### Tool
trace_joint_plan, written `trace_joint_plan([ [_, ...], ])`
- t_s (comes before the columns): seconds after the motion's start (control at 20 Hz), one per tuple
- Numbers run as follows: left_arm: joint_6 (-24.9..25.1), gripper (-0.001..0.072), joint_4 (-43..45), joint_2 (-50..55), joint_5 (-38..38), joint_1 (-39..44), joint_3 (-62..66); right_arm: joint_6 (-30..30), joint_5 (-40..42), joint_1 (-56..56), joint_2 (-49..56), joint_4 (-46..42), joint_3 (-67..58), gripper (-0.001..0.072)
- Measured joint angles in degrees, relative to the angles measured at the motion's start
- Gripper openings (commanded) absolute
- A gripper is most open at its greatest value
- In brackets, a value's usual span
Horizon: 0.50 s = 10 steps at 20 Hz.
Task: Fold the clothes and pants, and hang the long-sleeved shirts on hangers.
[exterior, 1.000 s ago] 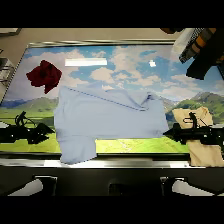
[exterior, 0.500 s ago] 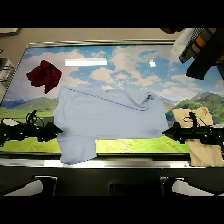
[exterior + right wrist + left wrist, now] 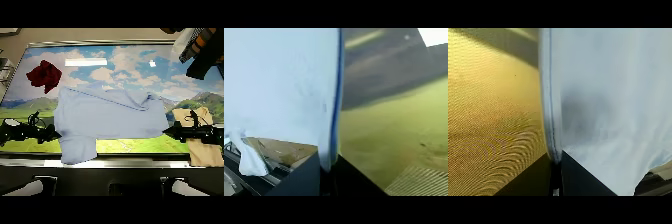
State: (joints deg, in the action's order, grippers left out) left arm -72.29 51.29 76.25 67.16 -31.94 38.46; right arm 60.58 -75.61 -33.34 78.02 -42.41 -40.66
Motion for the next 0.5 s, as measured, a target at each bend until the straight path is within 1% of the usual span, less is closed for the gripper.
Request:
trace_joint_plan([
  [0.15, 0.3, 0.0013, -0.2, 0.0, 0.2, 0.5, 3.1, -0.4, 2.4, 6.1, -2.0, 0.7, -1.1, 0.0035],
  [0.3, 0.3, 0.0013, -0.5, -0.2, -0.3, 2.4, 10.1, 1.7, 8.5, 14.7, -3.2, 0.6, -6.9, 0.0035],
  [0.4, 0.3, 0.0013, -0.5, -0.3, -1.2, 4.2, 16.8, 5.1, 12.9, 20.1, -3.5, -1.6, -14.2, 0.0035],
  [0.5, -0.3, 0.0013, -0.4, -0.5, -1.6, 6.2, 25.9, 9.7, 16.8, 24.7, -3.7, -5.9, -23.9, 0.0035],
])
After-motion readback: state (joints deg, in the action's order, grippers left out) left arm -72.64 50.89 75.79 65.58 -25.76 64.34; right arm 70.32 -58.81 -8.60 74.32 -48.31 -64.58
